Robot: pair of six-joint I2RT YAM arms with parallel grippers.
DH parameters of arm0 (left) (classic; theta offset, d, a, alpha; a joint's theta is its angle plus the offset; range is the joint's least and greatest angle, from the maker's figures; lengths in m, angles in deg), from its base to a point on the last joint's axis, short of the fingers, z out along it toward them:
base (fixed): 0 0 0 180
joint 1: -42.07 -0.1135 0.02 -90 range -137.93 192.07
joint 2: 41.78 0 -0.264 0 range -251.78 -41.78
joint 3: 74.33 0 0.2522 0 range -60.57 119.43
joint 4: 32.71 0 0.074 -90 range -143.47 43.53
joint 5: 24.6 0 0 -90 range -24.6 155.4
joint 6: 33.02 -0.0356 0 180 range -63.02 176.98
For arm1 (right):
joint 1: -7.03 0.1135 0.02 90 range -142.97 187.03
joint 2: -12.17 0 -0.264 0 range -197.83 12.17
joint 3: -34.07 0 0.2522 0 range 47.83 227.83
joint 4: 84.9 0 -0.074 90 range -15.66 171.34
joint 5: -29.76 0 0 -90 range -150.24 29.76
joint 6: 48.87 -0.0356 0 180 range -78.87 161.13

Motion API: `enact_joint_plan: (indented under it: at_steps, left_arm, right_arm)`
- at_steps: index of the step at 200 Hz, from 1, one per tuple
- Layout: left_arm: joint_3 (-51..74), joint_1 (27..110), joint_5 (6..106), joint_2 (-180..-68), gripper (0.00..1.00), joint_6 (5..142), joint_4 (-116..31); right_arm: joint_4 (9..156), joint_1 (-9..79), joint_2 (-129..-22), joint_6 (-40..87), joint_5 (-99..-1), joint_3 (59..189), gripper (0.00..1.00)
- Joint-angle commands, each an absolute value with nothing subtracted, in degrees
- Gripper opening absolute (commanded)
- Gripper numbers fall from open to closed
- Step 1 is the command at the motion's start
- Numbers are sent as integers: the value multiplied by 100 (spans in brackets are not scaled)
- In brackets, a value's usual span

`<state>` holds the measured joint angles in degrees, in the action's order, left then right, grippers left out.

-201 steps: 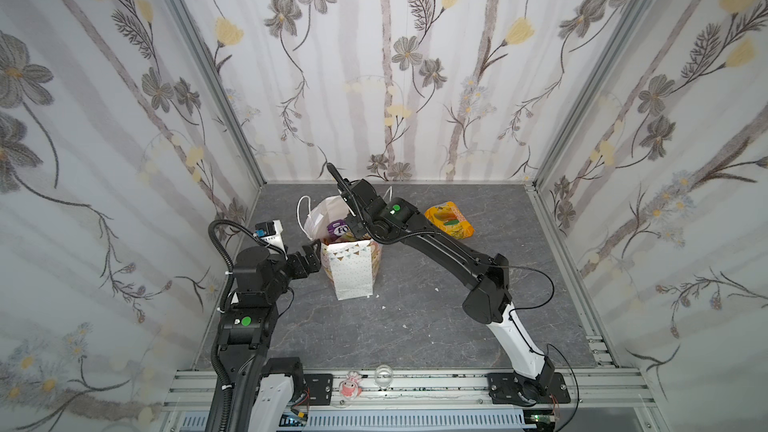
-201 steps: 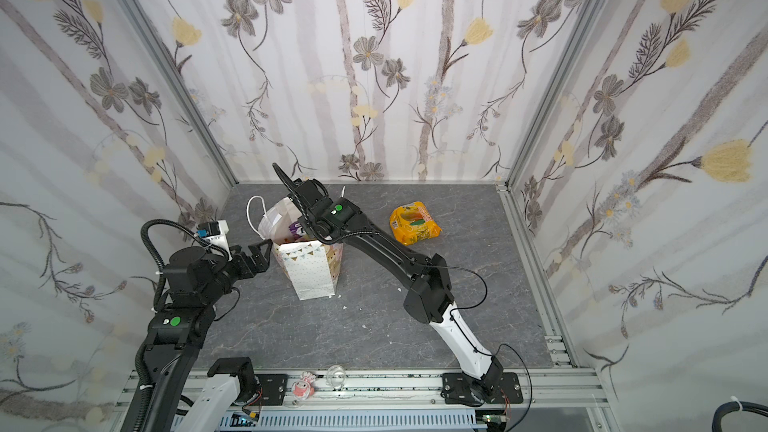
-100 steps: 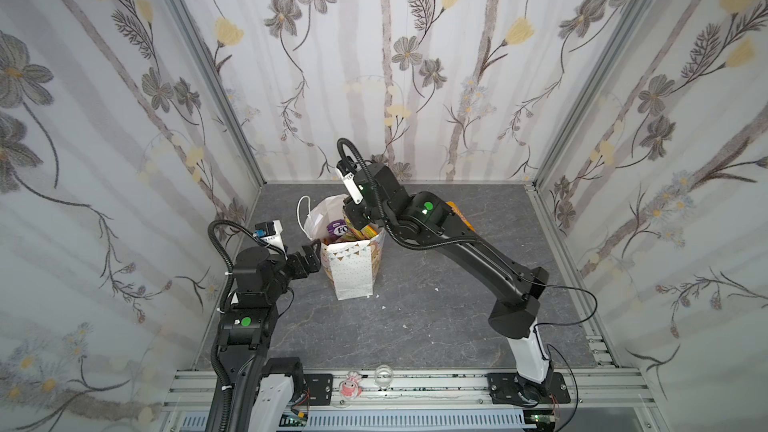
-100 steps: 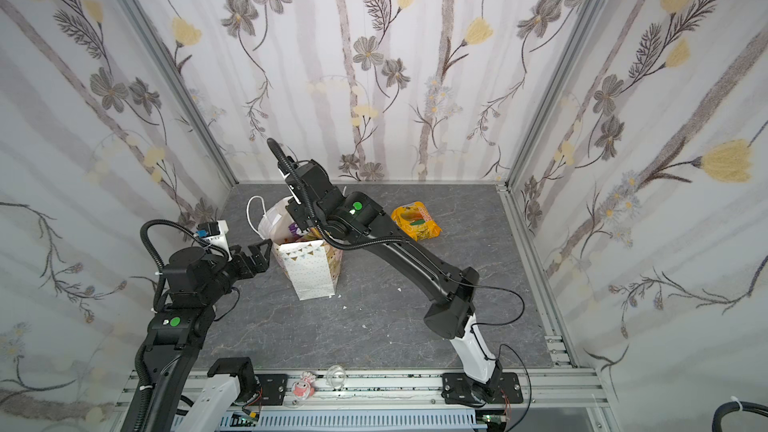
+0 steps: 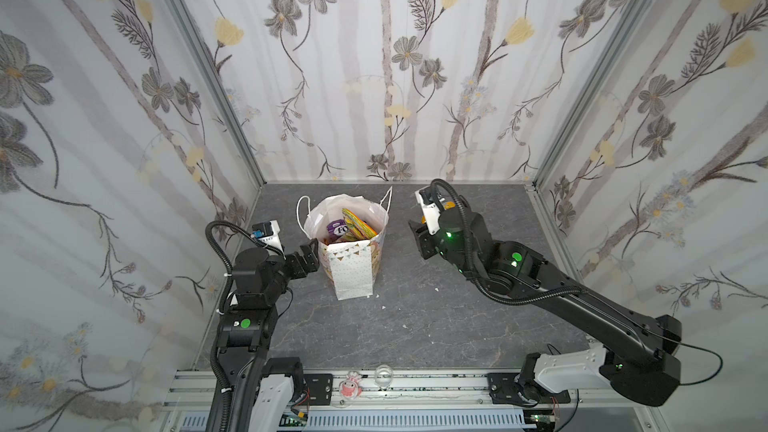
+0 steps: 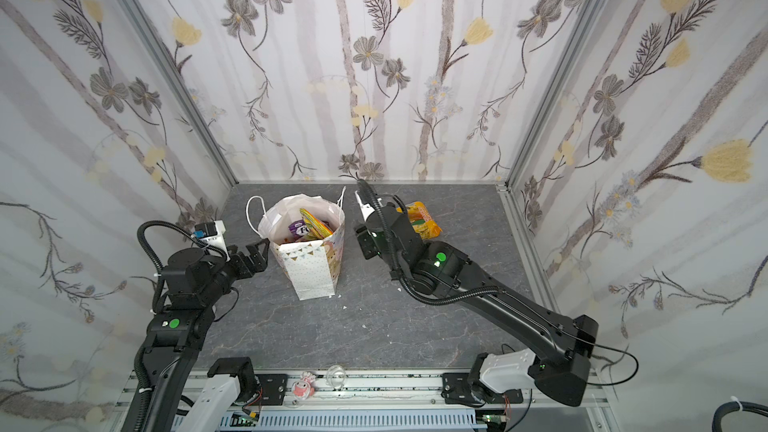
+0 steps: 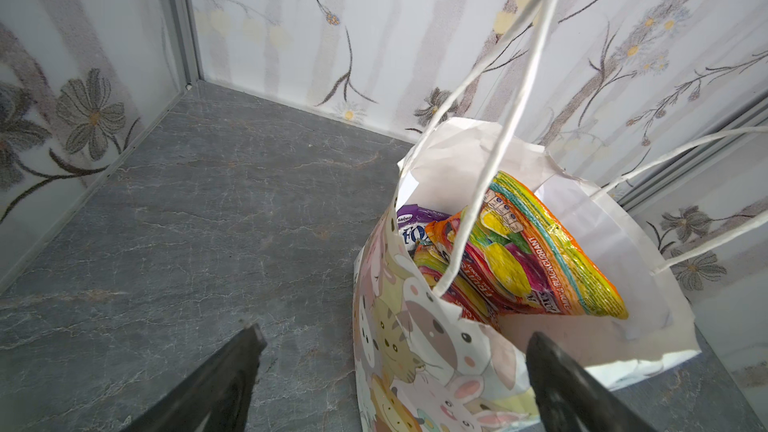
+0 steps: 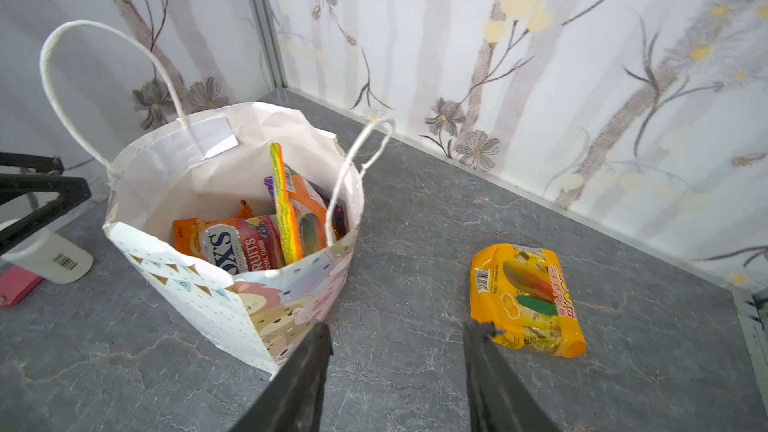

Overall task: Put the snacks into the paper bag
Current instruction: 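Withdraw the right gripper from the paper bag toward the yellow mango bag, then lower the open right gripper onto the yellow mango snack bag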

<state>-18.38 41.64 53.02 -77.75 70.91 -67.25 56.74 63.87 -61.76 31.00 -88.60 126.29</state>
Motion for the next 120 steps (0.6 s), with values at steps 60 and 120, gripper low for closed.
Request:
enact_joint_plan:
  at_steps: [60,120]
  left_arm:
    - [-1821,4159,5455,-7861,100,7090,-6601]
    - [-1825,4154,5565,-7809,100,7087,-6614]
  right_arm:
    - [6016,5452,-5351,2000,-8766,10238,57]
    - [7875,4058,-5962,1925,-6705,9386,59]
